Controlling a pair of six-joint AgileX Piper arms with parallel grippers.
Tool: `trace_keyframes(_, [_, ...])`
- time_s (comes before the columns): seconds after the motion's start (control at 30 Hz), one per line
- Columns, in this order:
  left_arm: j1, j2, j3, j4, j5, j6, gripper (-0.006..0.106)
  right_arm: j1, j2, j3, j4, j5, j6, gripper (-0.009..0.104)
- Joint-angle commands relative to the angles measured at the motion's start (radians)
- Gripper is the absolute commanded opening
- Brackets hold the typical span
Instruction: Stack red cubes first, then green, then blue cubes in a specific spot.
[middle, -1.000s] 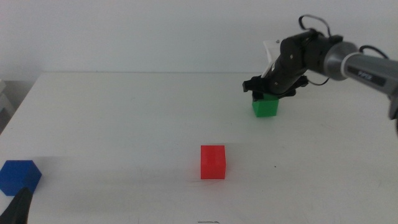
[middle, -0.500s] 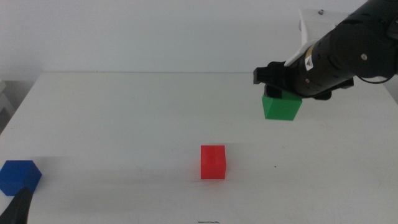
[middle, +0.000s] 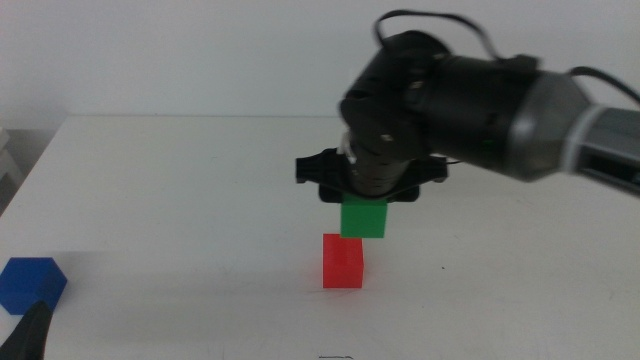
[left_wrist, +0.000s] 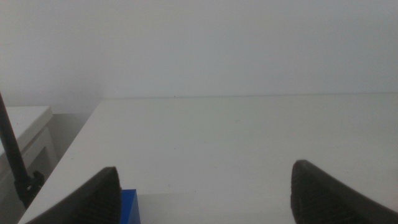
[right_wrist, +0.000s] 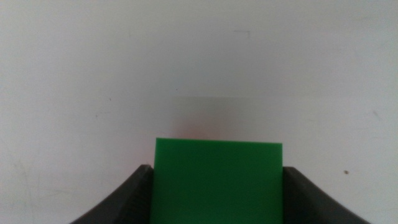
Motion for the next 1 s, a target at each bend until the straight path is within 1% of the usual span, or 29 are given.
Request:
trace_keyframes(0.0, [-0.001, -0.019, -0.002, -0.011, -0.081, -0.008, 0.094, 0.007, -0.006, -0.085, -0.033, 0.022, -0.009, -0.001])
trace_keyframes(0.23, [-0.001, -0.019, -0.002, -0.011, -0.081, -0.008, 0.094, 0.014, 0.065, -0.128, -0.012, 0.021, -0.014, -0.001])
trace_keyframes(0.57, [-0.001, -0.019, -0.002, -0.011, -0.081, -0.008, 0.094, 0.023, 0.078, -0.128, 0.004, 0.022, -0.014, -0.001])
trace_keyframes(0.77, [-0.001, -0.019, -0.002, -0.011, -0.081, -0.008, 0.094, 0.025, 0.081, -0.127, 0.043, 0.026, -0.041, -0.001])
trace_keyframes(0.87, [-0.001, -0.019, -0.002, -0.011, -0.081, -0.008, 0.094, 0.025, 0.083, -0.127, 0.042, 0.037, -0.044, -0.001])
trace_keyframes(0.97, [-0.001, -0.019, -0.002, -0.011, -0.081, -0.008, 0.094, 0.025, 0.083, -0.127, 0.022, 0.047, -0.044, -0.001])
